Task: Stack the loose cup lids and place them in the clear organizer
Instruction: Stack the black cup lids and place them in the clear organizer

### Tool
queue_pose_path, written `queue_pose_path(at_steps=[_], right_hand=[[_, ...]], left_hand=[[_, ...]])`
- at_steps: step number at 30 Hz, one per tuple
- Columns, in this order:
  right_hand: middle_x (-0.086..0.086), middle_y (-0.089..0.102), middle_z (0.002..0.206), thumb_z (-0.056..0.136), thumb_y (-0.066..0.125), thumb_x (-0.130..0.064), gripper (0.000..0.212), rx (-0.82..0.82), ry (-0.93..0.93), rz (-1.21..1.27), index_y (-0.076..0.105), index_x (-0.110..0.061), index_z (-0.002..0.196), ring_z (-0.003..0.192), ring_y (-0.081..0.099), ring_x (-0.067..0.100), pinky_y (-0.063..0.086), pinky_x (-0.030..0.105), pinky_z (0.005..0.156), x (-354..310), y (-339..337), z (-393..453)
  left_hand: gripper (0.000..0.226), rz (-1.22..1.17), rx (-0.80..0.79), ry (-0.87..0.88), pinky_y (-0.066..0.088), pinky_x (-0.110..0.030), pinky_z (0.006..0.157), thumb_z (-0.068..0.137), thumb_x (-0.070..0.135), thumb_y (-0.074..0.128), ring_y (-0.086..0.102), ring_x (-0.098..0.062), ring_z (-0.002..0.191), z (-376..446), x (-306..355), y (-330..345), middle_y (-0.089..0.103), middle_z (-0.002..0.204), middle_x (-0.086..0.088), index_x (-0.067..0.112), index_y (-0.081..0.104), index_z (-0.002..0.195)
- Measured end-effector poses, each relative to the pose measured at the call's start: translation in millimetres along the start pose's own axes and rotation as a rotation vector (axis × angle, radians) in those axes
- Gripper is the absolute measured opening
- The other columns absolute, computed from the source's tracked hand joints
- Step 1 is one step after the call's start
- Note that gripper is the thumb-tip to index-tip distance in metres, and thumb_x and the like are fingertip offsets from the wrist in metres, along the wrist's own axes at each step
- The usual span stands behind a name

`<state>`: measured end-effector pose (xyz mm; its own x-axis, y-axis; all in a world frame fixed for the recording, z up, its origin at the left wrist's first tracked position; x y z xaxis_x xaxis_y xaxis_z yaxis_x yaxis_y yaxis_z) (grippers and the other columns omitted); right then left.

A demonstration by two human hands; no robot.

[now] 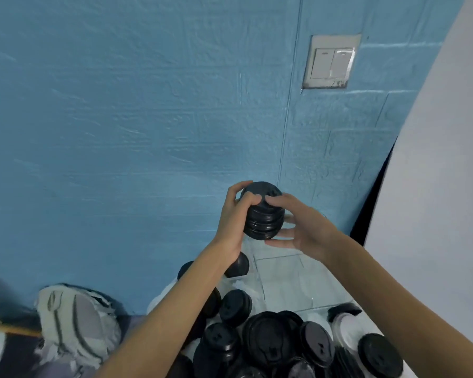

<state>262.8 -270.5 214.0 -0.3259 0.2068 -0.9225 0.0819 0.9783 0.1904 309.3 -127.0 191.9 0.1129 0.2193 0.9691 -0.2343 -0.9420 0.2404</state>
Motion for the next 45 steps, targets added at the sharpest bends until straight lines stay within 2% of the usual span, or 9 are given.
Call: queue_pose_path(at_steps=[6,10,19,23,28,31,37,41,45], right_hand=[[0.006,0.066,0.125,0.086,0.077,-0.028,0.039,0.131,0.003,0.066,0.065,-0.023,0.122,0.107,0.069,0.029,0.061,0.036,0.072,-27,-9,25],[0.007,0.069,0.118,0.086,0.078,-0.025,0.040,0.188,0.045,0.054,0.063,-0.022,0.123,0.104,0.069,0.028,0.058,0.034,0.071,-19,-18,42],[0.007,0.074,0.117,0.087,0.079,-0.014,0.040,0.194,0.036,0.081,0.065,-0.020,0.124,0.107,0.070,0.026,0.059,0.031,0.077,16,-44,63],[0.001,0.074,0.117,0.090,0.076,-0.016,0.043,0.170,0.034,0.080,0.064,-0.022,0.131,0.111,0.070,0.020,0.058,0.034,0.090,38,-43,66],[-0.010,0.066,0.120,0.104,0.057,-0.026,0.020,0.215,-0.007,-0.112,0.057,-0.041,0.119,0.112,0.065,0.012,0.054,0.033,0.097,60,-29,60],[0.001,0.058,0.135,0.108,0.046,-0.034,0.037,0.293,-0.086,-0.316,0.040,-0.029,0.144,0.120,0.060,0.019,0.049,0.036,0.105,80,-23,66],[0.007,0.053,0.136,0.099,0.044,-0.061,0.052,0.435,-0.146,-0.423,0.044,-0.032,0.142,0.122,0.056,0.023,0.050,0.046,0.106,108,-24,83],[0.008,0.053,0.138,0.107,0.042,-0.042,0.042,0.430,-0.113,-0.426,0.041,-0.026,0.146,0.123,0.056,0.024,0.048,0.043,0.107,106,-21,86],[0.009,0.055,0.135,0.109,0.043,-0.031,0.039,0.414,-0.120,-0.414,0.039,-0.017,0.145,0.120,0.057,0.023,0.049,0.036,0.104,103,-25,91]], left_hand=[[0.078,-0.018,0.041,-0.224,0.052,-0.033,0.088,0.061,0.040,0.078,0.066,-0.022,0.111,40,11,19,0.067,0.126,-0.017,0.008,0.059,0.129],[0.082,-0.073,0.063,-0.349,0.055,-0.036,0.087,0.057,0.044,0.080,0.067,-0.029,0.116,58,-7,21,0.070,0.124,-0.019,0.005,0.064,0.127],[0.039,0.089,0.026,-0.558,0.042,-0.040,0.105,0.089,0.028,0.069,0.055,-0.022,0.122,61,-29,15,0.062,0.127,-0.004,0.026,0.061,0.128],[0.038,0.046,0.093,-0.503,0.052,-0.028,0.079,0.093,0.018,0.067,0.063,-0.020,0.110,50,-37,14,0.067,0.123,-0.007,0.023,0.062,0.131],[0.045,0.216,0.107,-0.356,0.049,-0.028,0.093,0.102,0.021,0.057,0.060,-0.019,0.118,37,-66,17,0.061,0.134,-0.004,0.031,0.047,0.144],[0.043,0.332,0.064,-0.274,0.047,-0.032,0.104,0.107,0.026,0.047,0.056,-0.020,0.126,36,-84,21,0.055,0.140,0.000,0.032,0.041,0.149],[0.051,0.385,0.037,-0.215,0.042,-0.036,0.112,0.108,0.028,0.042,0.048,-0.019,0.134,43,-99,19,0.046,0.147,0.000,0.025,0.030,0.158],[0.047,0.377,0.066,-0.220,0.044,-0.044,0.114,0.107,0.024,0.042,0.049,-0.027,0.136,50,-106,22,0.046,0.149,-0.009,0.025,0.036,0.153],[0.047,0.406,0.093,-0.276,0.037,-0.045,0.119,0.108,0.019,0.038,0.040,-0.030,0.140,56,-104,28,0.027,0.155,-0.014,0.020,0.034,0.155]])
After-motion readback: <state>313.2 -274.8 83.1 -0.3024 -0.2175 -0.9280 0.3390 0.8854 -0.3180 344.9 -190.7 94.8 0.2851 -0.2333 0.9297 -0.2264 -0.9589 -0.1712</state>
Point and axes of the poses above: each hand's wrist, its own z-axis towards the middle knuckle, its own y-axis out of the palm, x = y × z, the point moved 1 cm from there along z, towards the middle knuckle
